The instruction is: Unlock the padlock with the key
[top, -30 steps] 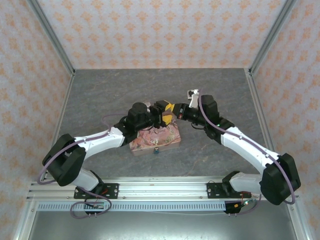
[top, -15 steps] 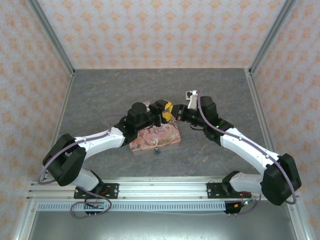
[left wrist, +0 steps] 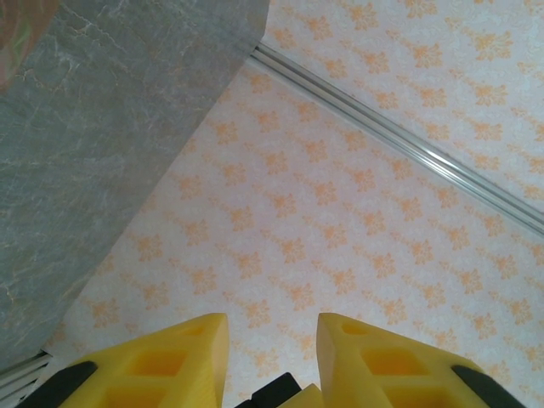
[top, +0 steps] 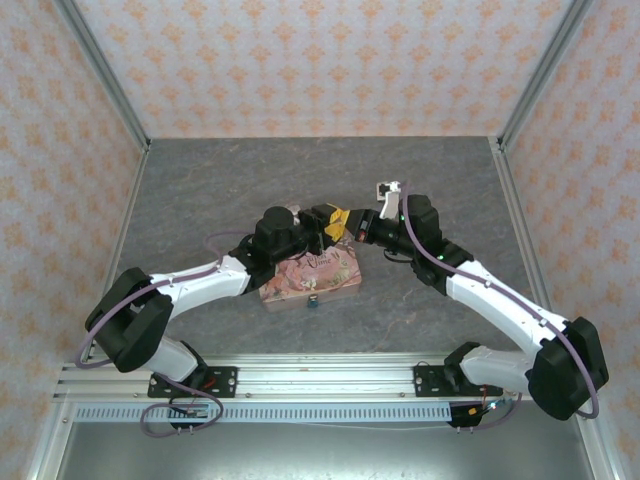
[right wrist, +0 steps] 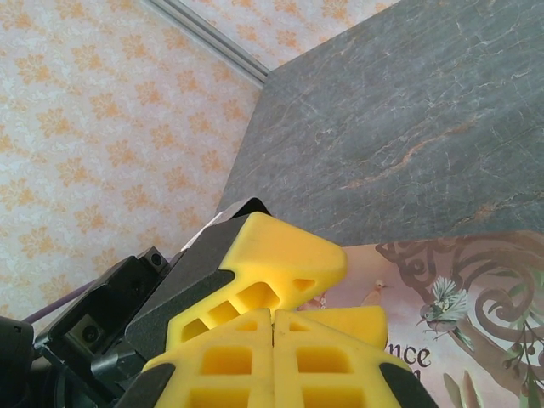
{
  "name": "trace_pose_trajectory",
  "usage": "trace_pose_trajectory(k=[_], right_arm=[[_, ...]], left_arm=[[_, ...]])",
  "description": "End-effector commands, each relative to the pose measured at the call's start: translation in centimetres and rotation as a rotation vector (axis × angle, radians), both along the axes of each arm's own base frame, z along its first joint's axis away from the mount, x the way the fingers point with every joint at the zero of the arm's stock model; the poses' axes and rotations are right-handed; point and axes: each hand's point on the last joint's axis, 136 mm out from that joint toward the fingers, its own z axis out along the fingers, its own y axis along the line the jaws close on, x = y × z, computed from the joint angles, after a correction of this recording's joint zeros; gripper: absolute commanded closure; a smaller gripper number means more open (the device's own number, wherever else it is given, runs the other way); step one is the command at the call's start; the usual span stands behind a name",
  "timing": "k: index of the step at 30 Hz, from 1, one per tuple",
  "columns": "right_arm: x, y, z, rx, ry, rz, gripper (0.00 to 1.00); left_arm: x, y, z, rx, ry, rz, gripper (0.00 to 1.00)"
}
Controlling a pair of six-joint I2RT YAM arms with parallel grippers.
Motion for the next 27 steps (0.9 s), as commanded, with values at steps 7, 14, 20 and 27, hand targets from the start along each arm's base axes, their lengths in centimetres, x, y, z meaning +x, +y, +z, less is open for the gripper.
trace_pose_trajectory(k=[7,14,20,27], right_arm=[[-0.2,-0.4,-0.3,-0.017,-0.007,-0.016,1.00],[-0.2,-0.6,-0.5,-0.021,0.001,-0.030,1.00],[-0.7,-1.2,0.2,-0.027,-0.021,-0.036,0.90],[-2.0,-2.6,2.7,0.106,-0.085,0.010,0.63]], left_arm=[[0.1,0.0,0.5,-0.021,-0.021,0.015,0.77],[0.0,0.0,0.5,-0.006,-0.030,0.011,0.92],[0.3,0.7,1.5,0.132,-0.139,0.000,1.00],[0.3,3.3,6.8,0.565,-0.490,-0.038,1.00]])
